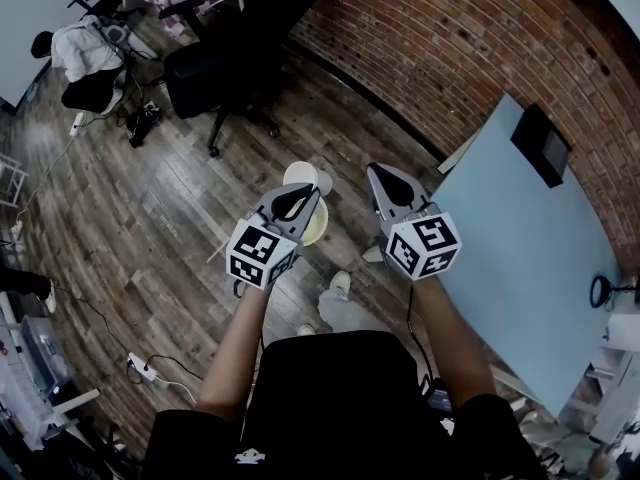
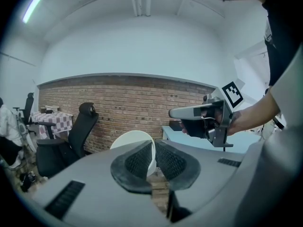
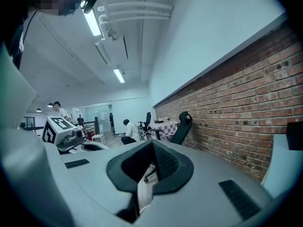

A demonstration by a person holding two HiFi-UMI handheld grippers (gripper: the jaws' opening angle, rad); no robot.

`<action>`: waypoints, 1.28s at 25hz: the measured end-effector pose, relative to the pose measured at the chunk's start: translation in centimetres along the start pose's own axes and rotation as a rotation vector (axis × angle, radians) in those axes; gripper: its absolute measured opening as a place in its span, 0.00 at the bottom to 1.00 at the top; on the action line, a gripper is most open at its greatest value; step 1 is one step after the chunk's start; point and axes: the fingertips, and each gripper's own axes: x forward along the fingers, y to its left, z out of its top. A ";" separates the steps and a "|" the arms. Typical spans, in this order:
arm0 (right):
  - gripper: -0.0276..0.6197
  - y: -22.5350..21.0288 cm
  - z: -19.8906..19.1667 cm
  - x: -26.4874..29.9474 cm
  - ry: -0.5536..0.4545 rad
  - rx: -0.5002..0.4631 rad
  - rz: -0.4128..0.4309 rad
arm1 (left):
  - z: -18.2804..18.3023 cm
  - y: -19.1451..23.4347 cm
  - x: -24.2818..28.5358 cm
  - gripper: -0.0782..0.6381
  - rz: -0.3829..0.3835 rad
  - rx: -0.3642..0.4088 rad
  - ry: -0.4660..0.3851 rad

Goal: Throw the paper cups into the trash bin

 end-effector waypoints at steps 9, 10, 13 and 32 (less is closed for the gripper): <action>0.05 -4.1 0.0 2.3 0.015 0.028 0.034 | 0.6 1.1 4.1 0.15 0.024 -0.012 0.038; 0.05 -4.5 -0.1 2.5 0.018 0.030 0.041 | 0.6 1.2 4.5 0.15 0.031 -0.014 0.040; 0.05 -5.6 -0.7 3.1 0.032 0.041 0.060 | 0.9 1.7 5.5 0.15 0.059 -0.022 0.040; 0.05 -6.2 -4.0 6.0 0.092 0.100 0.050 | -3.3 4.7 5.6 0.15 0.071 -0.082 0.122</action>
